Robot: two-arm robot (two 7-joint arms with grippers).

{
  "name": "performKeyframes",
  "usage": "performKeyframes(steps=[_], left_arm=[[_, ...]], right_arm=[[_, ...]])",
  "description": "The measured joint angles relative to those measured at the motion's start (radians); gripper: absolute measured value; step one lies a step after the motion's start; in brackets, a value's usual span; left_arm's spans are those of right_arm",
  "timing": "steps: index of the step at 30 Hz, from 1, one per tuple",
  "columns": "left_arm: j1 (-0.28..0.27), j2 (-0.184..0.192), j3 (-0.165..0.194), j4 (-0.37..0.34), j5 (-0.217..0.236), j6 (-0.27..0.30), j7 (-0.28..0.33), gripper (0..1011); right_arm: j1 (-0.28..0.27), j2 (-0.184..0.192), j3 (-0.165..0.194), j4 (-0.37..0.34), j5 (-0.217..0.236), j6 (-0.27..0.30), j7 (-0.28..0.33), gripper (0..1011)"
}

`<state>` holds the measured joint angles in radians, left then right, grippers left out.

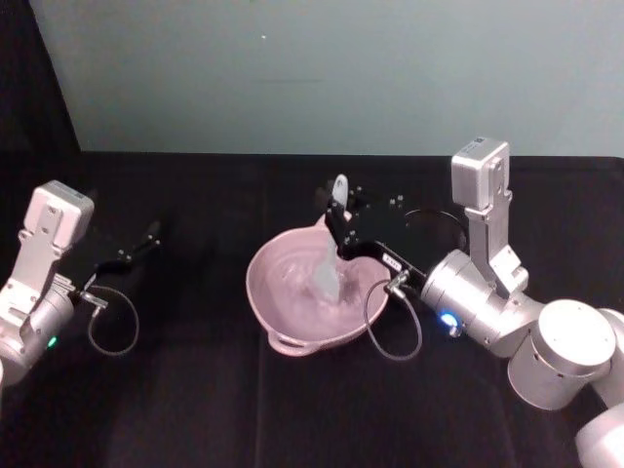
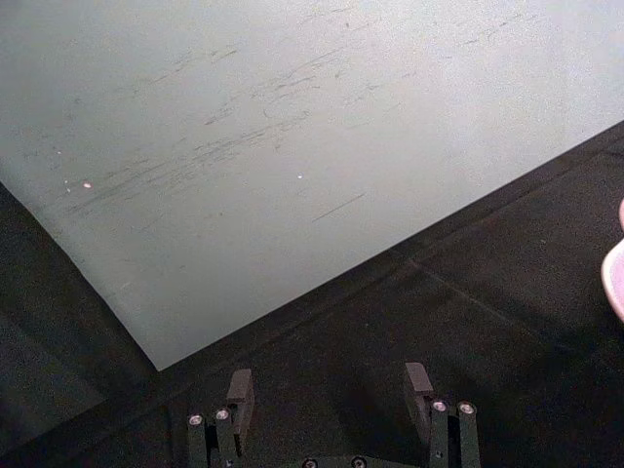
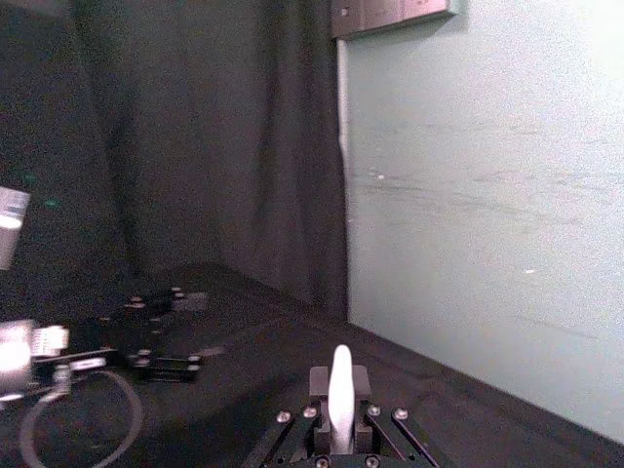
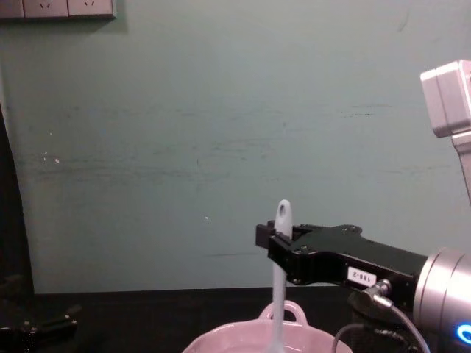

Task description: Use the one hand to pick up the spoon and stir the clear water in the bowl.

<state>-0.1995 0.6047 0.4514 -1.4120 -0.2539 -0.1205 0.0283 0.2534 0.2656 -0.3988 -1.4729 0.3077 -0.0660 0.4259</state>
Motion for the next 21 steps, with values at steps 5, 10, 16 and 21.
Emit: performKeyframes(steps=[5, 10, 16, 21], left_arm=[[0.000, 0.000, 0.000, 0.000, 0.000, 0.000, 0.000, 1011], [0.000, 0.000, 0.000, 0.000, 0.000, 0.000, 0.000, 1011], [0.000, 0.000, 0.000, 0.000, 0.000, 0.000, 0.000, 1011], [0.000, 0.000, 0.000, 0.000, 0.000, 0.000, 0.000, 1011]], right_arm=[[-0.019, 0.005, -0.015, -0.031, 0.038, 0.020, 0.022, 121], [-0.013, -0.008, -0.028, -0.020, 0.058, 0.008, 0.025, 121], [0.025, -0.036, -0.050, 0.035, 0.057, -0.015, 0.023, 121], [0.073, -0.072, -0.059, 0.121, 0.040, -0.046, 0.005, 121]])
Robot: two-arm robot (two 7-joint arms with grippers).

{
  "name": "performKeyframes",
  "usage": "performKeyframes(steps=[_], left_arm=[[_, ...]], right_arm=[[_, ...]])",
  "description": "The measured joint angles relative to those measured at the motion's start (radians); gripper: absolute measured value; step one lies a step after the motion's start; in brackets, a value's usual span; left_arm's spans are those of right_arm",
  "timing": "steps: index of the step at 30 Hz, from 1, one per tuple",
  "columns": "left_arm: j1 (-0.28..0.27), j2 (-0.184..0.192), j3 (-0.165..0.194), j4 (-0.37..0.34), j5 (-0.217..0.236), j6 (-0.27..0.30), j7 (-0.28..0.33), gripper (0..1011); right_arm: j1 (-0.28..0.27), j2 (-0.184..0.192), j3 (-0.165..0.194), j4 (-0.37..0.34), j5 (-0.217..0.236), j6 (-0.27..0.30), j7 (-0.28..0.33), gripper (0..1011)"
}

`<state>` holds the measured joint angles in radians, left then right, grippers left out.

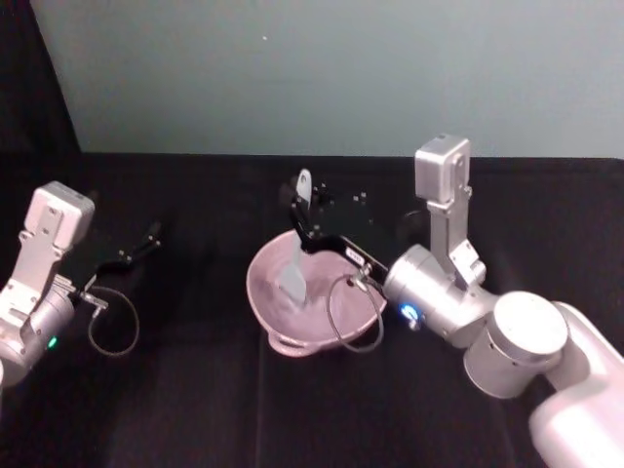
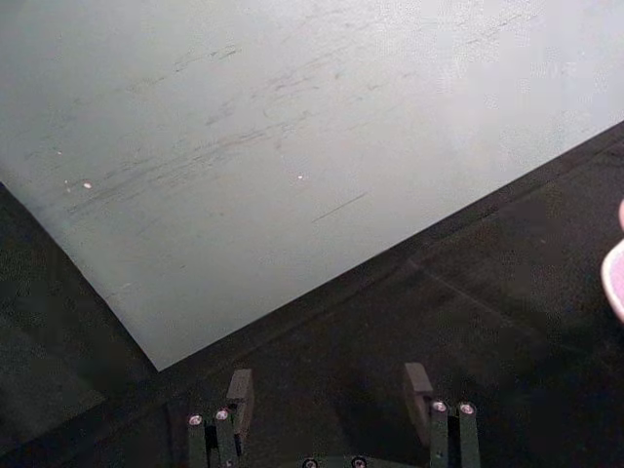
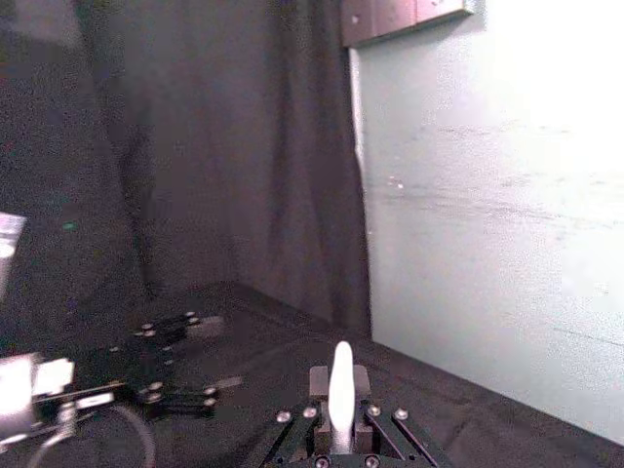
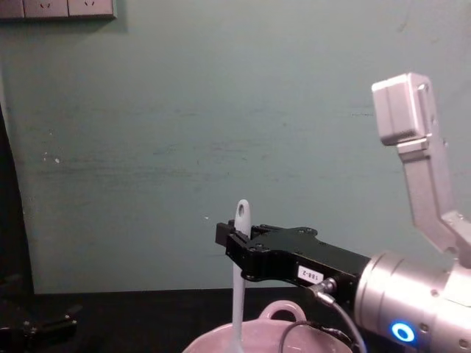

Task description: Use the one hand to pick up the spoon and stir the clear water in the bowl.

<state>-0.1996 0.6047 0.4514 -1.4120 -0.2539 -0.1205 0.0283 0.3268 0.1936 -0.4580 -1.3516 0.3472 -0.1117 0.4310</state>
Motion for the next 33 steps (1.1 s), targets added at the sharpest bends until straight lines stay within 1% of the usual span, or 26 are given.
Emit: performKeyframes(steps=[1, 2, 5, 7, 11, 15, 18, 21, 22, 23, 25, 28, 33], left_arm=[[0.000, 0.000, 0.000, 0.000, 0.000, 0.000, 0.000, 1011], [0.000, 0.000, 0.000, 0.000, 0.000, 0.000, 0.000, 1011], [0.000, 0.000, 0.000, 0.000, 0.000, 0.000, 0.000, 1011], [0.000, 0.000, 0.000, 0.000, 0.000, 0.000, 0.000, 1011], [0.000, 0.000, 0.000, 0.000, 0.000, 0.000, 0.000, 1011], [0.000, 0.000, 0.000, 0.000, 0.000, 0.000, 0.000, 1011], [0.000, 0.000, 0.000, 0.000, 0.000, 0.000, 0.000, 1011], [0.000, 0.000, 0.000, 0.000, 0.000, 0.000, 0.000, 1011], [0.000, 0.000, 0.000, 0.000, 0.000, 0.000, 0.000, 1011], [0.000, 0.000, 0.000, 0.000, 0.000, 0.000, 0.000, 1011], [0.000, 0.000, 0.000, 0.000, 0.000, 0.000, 0.000, 1011], [0.000, 0.000, 0.000, 0.000, 0.000, 0.000, 0.000, 1011], [0.000, 0.000, 0.000, 0.000, 0.000, 0.000, 0.000, 1011]], right_arm=[[0.006, -0.004, 0.000, 0.010, -0.002, -0.005, -0.003, 121], [0.019, -0.015, 0.002, 0.037, -0.008, -0.017, -0.010, 121], [0.036, -0.028, 0.008, 0.073, -0.019, -0.041, -0.021, 121], [0.049, -0.038, 0.019, 0.099, -0.031, -0.061, -0.033, 121], [0.056, -0.040, 0.040, 0.114, -0.058, -0.083, -0.061, 121], [0.049, -0.030, 0.053, 0.102, -0.073, -0.081, -0.070, 121], [0.029, -0.013, 0.064, 0.068, -0.081, -0.063, -0.074, 121], [-0.004, 0.009, 0.079, 0.013, -0.078, -0.041, -0.070, 121], [-0.004, 0.009, 0.079, 0.013, -0.078, -0.041, -0.070, 121], [-0.017, 0.016, 0.086, -0.009, -0.073, -0.037, -0.068, 121], [-0.029, 0.022, 0.094, -0.031, -0.062, -0.033, -0.062, 121], [-0.055, 0.034, 0.111, -0.087, -0.031, -0.015, -0.050, 121], [-0.079, 0.049, 0.132, -0.147, 0.010, 0.011, -0.044, 121]])
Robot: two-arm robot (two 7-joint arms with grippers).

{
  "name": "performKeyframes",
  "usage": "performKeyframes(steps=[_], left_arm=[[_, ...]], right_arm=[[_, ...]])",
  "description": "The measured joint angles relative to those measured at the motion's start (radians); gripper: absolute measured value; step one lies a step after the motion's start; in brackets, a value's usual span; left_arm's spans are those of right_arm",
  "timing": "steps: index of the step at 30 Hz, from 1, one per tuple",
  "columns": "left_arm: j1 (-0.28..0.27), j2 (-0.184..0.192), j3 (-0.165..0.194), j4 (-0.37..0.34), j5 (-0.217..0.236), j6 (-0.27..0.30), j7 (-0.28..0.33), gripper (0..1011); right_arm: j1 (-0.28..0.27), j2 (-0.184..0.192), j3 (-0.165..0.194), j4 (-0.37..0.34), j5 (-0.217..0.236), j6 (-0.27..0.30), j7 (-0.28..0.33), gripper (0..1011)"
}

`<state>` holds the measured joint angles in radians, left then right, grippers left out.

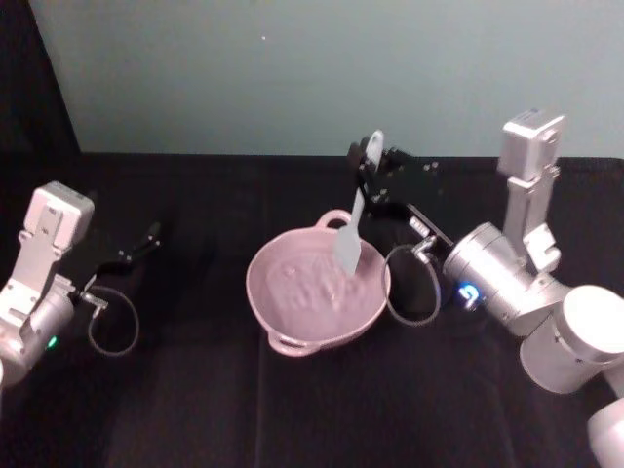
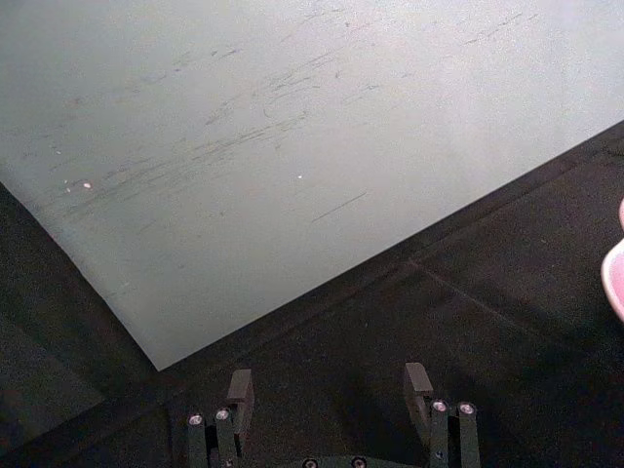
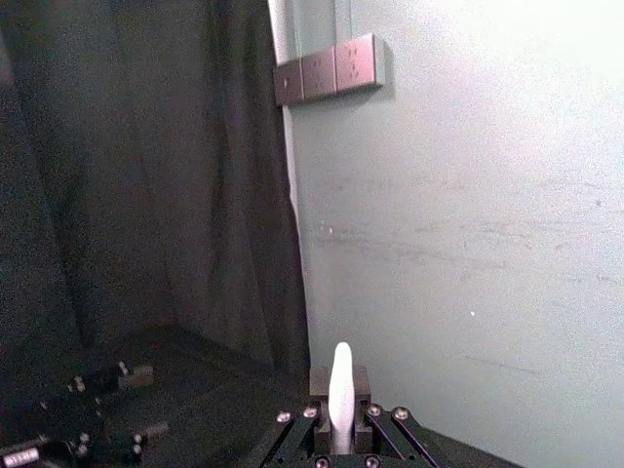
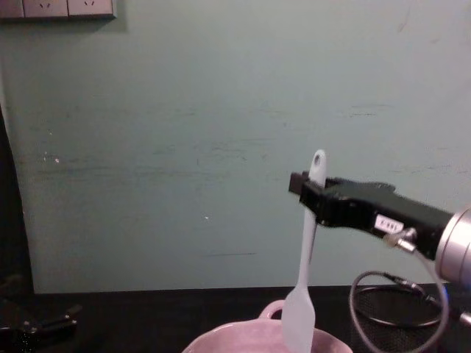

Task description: Use the one hand to pick up the spoon and stir the clear water in the bowl.

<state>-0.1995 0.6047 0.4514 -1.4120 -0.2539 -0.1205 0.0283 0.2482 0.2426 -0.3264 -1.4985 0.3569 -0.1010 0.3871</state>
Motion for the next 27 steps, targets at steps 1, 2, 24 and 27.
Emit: performKeyframes(steps=[1, 2, 24, 27], left_arm=[[0.000, 0.000, 0.000, 0.000, 0.000, 0.000, 0.000, 1011], [0.000, 0.000, 0.000, 0.000, 0.000, 0.000, 0.000, 1011], [0.000, 0.000, 0.000, 0.000, 0.000, 0.000, 0.000, 1011], [0.000, 0.000, 0.000, 0.000, 0.000, 0.000, 0.000, 1011]], right_arm=[[-0.006, 0.004, 0.006, -0.017, 0.012, 0.006, 0.000, 121], [-0.010, 0.006, 0.009, -0.026, 0.019, 0.009, 0.000, 121], [-0.107, 0.077, 0.155, -0.236, 0.228, 0.105, -0.089, 121], [-0.118, 0.073, 0.181, -0.236, 0.246, 0.102, -0.127, 121]])
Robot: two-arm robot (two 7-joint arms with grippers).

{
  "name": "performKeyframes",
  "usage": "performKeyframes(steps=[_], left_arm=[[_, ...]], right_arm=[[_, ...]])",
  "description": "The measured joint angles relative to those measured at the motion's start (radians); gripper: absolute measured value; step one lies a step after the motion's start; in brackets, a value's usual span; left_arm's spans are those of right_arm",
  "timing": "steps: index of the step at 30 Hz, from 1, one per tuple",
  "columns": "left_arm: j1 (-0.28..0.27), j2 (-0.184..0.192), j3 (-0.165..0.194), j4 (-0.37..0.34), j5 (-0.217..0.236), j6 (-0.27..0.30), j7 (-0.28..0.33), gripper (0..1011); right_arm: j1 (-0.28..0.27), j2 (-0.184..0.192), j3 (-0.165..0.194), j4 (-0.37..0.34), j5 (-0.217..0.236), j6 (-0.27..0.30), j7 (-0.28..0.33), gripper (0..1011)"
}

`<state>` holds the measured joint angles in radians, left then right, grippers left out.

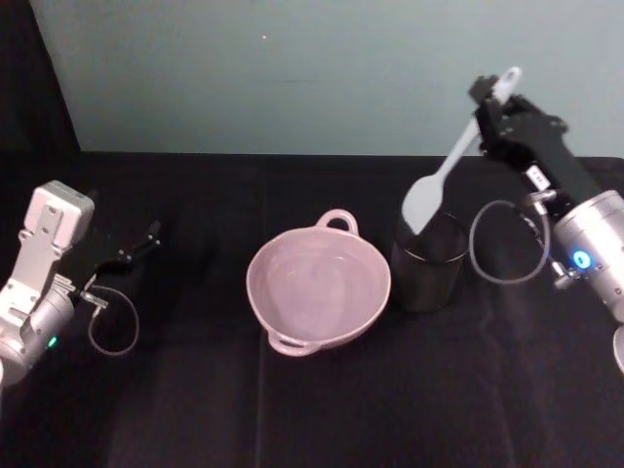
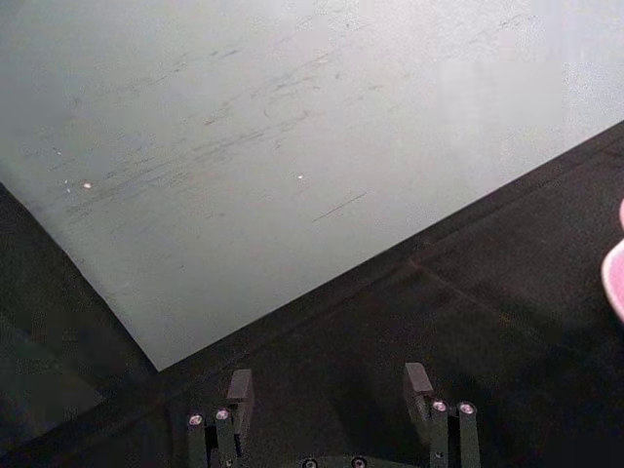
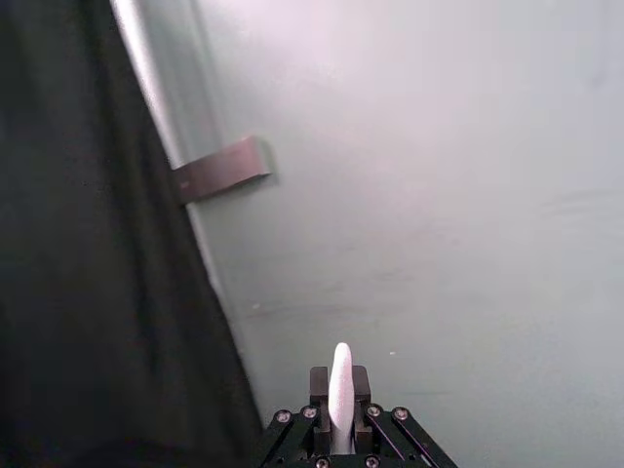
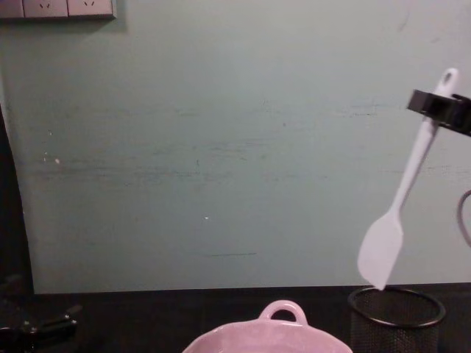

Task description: Use the one hand to pick up the spoon and stir the clear water in the bowl.

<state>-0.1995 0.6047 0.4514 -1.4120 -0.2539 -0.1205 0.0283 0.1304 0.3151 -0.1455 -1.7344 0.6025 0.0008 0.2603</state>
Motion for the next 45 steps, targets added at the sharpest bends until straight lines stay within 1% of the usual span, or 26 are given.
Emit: performKeyframes(steps=[1, 3, 6, 9, 10, 17, 18, 20, 26, 32, 37, 45], left_arm=[[0.000, 0.000, 0.000, 0.000, 0.000, 0.000, 0.000, 1011], [0.000, 0.000, 0.000, 0.000, 0.000, 0.000, 0.000, 1011], [0.000, 0.000, 0.000, 0.000, 0.000, 0.000, 0.000, 1011], [0.000, 0.000, 0.000, 0.000, 0.000, 0.000, 0.000, 1011], [0.000, 0.000, 0.000, 0.000, 0.000, 0.000, 0.000, 1011], [0.000, 0.000, 0.000, 0.000, 0.000, 0.000, 0.000, 1011], [0.000, 0.000, 0.000, 0.000, 0.000, 0.000, 0.000, 1011], [0.000, 0.000, 0.000, 0.000, 0.000, 0.000, 0.000, 1011], [0.000, 0.000, 0.000, 0.000, 0.000, 0.000, 0.000, 1011], [0.000, 0.000, 0.000, 0.000, 0.000, 0.000, 0.000, 1011], [0.000, 0.000, 0.000, 0.000, 0.000, 0.000, 0.000, 1011], [0.000, 0.000, 0.000, 0.000, 0.000, 0.000, 0.000, 1011]], right_arm=[[0.000, 0.000, 0.000, 0.000, 0.000, 0.000, 0.000, 121], [-0.003, -0.007, 0.015, 0.014, 0.011, 0.000, -0.025, 121], [-0.002, -0.015, 0.024, 0.030, 0.020, -0.001, -0.037, 121], [0.009, -0.033, 0.032, 0.071, 0.041, 0.001, -0.053, 121], [0.009, -0.033, 0.032, 0.071, 0.041, 0.001, -0.053, 121], [0.033, -0.064, 0.031, 0.148, 0.083, 0.029, -0.075, 121], [0.033, -0.064, 0.031, 0.148, 0.083, 0.029, -0.075, 121], [0.042, -0.071, 0.028, 0.175, 0.102, 0.048, -0.083, 121], [0.044, -0.079, 0.021, 0.201, 0.127, 0.081, -0.112, 121], [0.039, -0.082, 0.017, 0.216, 0.144, 0.101, -0.144, 121], [0.036, -0.083, 0.012, 0.225, 0.150, 0.102, -0.151, 121], [0.034, -0.086, 0.008, 0.236, 0.152, 0.089, -0.158, 121]])
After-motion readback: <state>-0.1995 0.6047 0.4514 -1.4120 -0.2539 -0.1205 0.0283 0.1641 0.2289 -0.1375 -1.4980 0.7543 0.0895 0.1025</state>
